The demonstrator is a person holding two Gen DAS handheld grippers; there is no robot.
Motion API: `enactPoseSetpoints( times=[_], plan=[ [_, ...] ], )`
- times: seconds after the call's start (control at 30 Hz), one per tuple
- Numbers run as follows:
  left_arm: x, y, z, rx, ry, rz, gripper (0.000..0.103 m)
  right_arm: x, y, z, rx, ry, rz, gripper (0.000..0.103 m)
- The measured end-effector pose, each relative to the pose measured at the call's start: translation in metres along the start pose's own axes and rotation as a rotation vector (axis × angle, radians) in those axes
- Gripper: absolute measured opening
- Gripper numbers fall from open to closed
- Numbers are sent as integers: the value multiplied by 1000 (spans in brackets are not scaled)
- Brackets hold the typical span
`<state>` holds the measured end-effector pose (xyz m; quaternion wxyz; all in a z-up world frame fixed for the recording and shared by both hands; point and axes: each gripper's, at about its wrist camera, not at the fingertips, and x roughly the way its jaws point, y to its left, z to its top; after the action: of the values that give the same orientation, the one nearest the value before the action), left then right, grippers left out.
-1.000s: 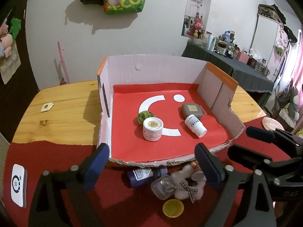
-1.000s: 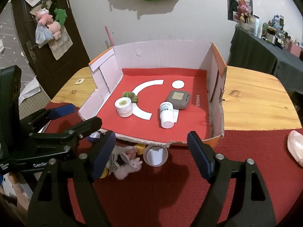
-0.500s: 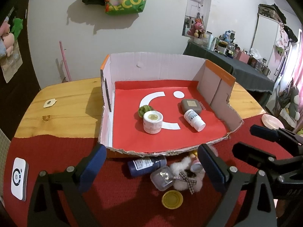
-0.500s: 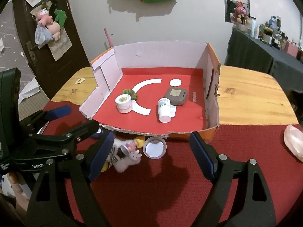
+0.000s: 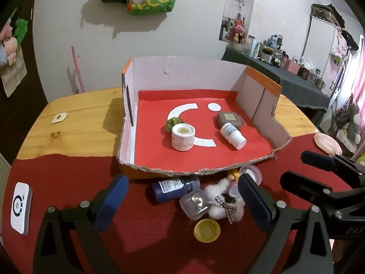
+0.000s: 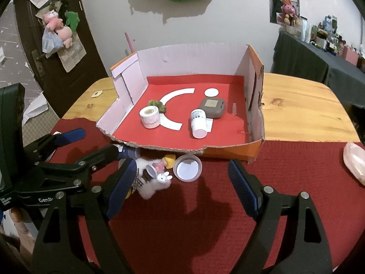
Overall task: Organize objects
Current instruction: 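Withdraw both grippers out of the box toward the items on the cloth, then grasp the yellow lid with the left gripper while the right gripper grasps the clear round lid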
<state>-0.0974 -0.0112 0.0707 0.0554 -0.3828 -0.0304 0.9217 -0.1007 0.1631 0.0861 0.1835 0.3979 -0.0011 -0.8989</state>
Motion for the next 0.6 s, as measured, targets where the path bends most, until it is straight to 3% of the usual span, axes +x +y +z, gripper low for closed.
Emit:
enactPoseSetpoints(
  times=[0.3,0.4,0.6],
  plan=[
    [1,-6,-9,16,10,-15,98,-1,3,-9,-24,2,-18,82],
    [0,-9,-12,24,8,-16,93,1,3,-11,-26,10,-13,81],
    [3,-13,-18,41,26,-31,77,7,1,-16,-17,33,2,59]
  ],
)
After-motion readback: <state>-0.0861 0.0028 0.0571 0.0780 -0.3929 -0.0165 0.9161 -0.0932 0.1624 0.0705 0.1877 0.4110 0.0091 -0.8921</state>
